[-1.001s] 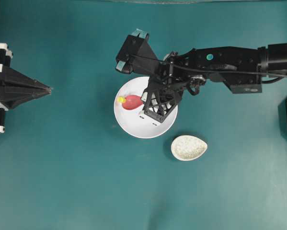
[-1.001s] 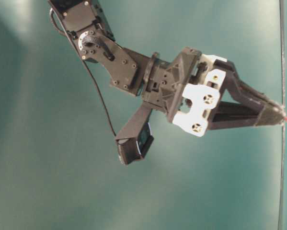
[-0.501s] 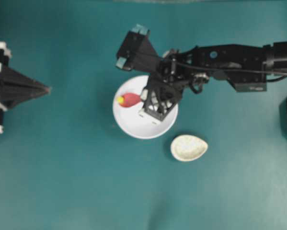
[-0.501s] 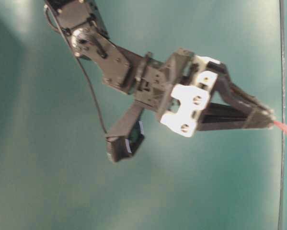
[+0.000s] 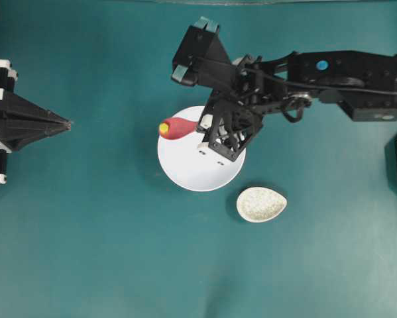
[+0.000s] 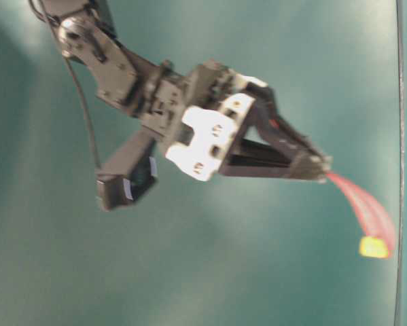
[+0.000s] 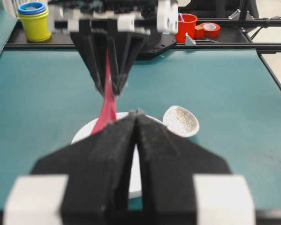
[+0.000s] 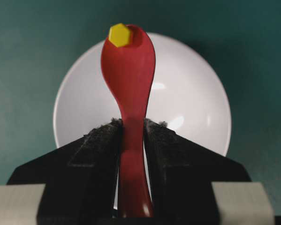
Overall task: Scoop the yellow hexagonal prism block from the bowl with a spoon using the right arm.
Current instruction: 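Lift the spoon with the block out of the bowl, moving it up-left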
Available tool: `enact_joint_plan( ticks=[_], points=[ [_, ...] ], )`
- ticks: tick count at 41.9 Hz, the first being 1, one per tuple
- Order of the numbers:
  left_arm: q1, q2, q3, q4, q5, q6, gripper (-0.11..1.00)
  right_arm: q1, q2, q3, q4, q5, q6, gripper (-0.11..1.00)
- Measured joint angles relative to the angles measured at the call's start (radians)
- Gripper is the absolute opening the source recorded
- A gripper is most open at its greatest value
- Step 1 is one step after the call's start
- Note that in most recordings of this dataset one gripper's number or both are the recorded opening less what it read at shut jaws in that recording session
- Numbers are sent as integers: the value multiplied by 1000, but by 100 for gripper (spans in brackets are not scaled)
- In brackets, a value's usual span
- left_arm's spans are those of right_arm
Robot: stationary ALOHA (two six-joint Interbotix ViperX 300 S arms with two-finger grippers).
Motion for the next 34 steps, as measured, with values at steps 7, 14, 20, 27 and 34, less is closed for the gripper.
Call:
enact_joint_plan(
  ticks=[7,14,20,27,34],
  points=[
    [0,0,0,0,0,0,0,0,-52,3,-15,-46,0,23],
    [-2,0,0,0,3,0,0,0,-127,34,-29,-124,-3,23],
    [-2,0,0,0,8,0,0,0,-219,94,-43,-233,-3,23],
    [-2,2,0,0,9,0,0,0,-354,193,-54,-402,-3,23],
    [0,0,0,0,9,0,0,0,-437,250,-55,-442,3,23]
  ],
)
